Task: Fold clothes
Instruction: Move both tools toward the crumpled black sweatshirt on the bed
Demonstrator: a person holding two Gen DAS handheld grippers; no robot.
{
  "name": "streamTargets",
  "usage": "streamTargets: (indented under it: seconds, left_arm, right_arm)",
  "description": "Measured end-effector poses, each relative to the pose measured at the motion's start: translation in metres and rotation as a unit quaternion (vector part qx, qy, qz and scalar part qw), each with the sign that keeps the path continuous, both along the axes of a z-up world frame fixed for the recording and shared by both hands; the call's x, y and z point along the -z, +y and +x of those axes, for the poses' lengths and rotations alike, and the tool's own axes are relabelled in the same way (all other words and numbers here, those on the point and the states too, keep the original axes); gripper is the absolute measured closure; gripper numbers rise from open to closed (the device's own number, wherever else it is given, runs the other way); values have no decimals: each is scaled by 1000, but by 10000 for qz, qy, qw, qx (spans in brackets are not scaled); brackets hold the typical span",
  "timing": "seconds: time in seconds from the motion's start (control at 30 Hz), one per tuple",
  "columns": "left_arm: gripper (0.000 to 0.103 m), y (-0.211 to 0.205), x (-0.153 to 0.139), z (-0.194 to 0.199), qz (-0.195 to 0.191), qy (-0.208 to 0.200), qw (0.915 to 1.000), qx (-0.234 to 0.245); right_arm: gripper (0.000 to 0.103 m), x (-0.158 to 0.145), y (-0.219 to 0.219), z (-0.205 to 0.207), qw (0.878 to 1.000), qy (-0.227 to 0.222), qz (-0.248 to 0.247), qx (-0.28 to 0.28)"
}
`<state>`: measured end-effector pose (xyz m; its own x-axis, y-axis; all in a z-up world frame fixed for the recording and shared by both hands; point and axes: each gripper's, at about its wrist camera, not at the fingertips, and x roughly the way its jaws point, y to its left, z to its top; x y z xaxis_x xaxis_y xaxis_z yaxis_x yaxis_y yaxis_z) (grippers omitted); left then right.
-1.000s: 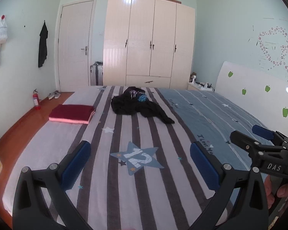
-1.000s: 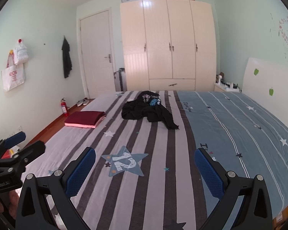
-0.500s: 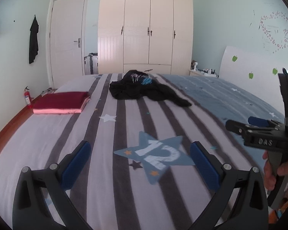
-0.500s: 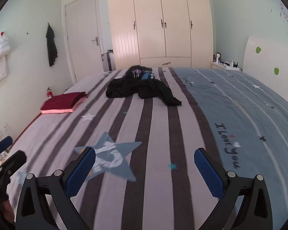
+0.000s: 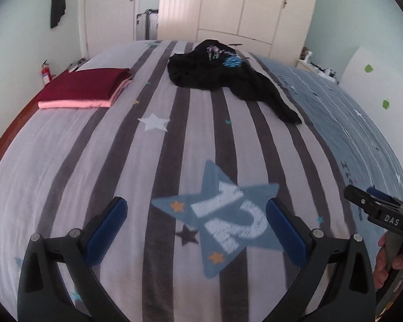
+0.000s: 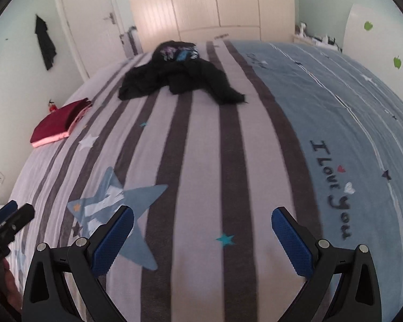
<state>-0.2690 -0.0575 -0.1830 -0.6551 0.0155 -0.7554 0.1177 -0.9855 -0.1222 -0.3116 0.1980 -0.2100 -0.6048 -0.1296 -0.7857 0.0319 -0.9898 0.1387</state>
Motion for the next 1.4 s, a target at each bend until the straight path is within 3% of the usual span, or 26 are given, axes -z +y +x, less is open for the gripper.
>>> streamTargets:
  seconds: [0.17, 0.33, 0.53, 0.73, 0.87, 1.0, 1.1, 1.23, 1.3, 1.37, 1.4]
  left_arm:
    - [1, 0, -16, -49, -252, -294, 9991, -195]
    - [1, -1, -2, -120, -205, -573, 9981, -76]
    - [1, -12, 25, -212, -271, -443, 9985, -159]
    - [1, -33, 58, -306, -1, -225, 9997, -57]
    - [1, -40, 80, -367, -461, -272, 9986, -22]
    - [2, -53, 102, -419, -778, -621, 9950, -65]
    - [13, -68, 116, -446, -841, -743, 9936, -142]
    - [18, -82, 137, -468, -431, -1043, 9935, -124]
    - [23, -80, 138, -469, -413, -954, 9946, 14]
    - [50, -73, 136, -466, -494, -818, 9950, 304]
    - [56, -68, 135, -464, -561, -772, 9943, 473]
  right_arm:
    - [1, -25, 21, -43, 9999, -153, 2, -61]
    - [1, -27, 32, -105, 9998, -188, 85, 38]
    - [1, -5, 33, -196, 9993, -196, 39, 315]
    - [1, 24, 22, -279, 9990, -110, 210, 377]
    - [1, 49, 11, -317, 9974, -243, 573, 351]
    - [2, 71, 9, -343, 9954, -333, 801, 417]
    - [2, 80, 10, -350, 9961, -359, 698, 412]
    - [3, 91, 11, -361, 9968, -394, 559, 405]
    - [3, 97, 12, -366, 9971, -411, 490, 402]
    - [11, 102, 13, -371, 9974, -428, 421, 399]
    - [24, 104, 12, -372, 9977, -415, 405, 343]
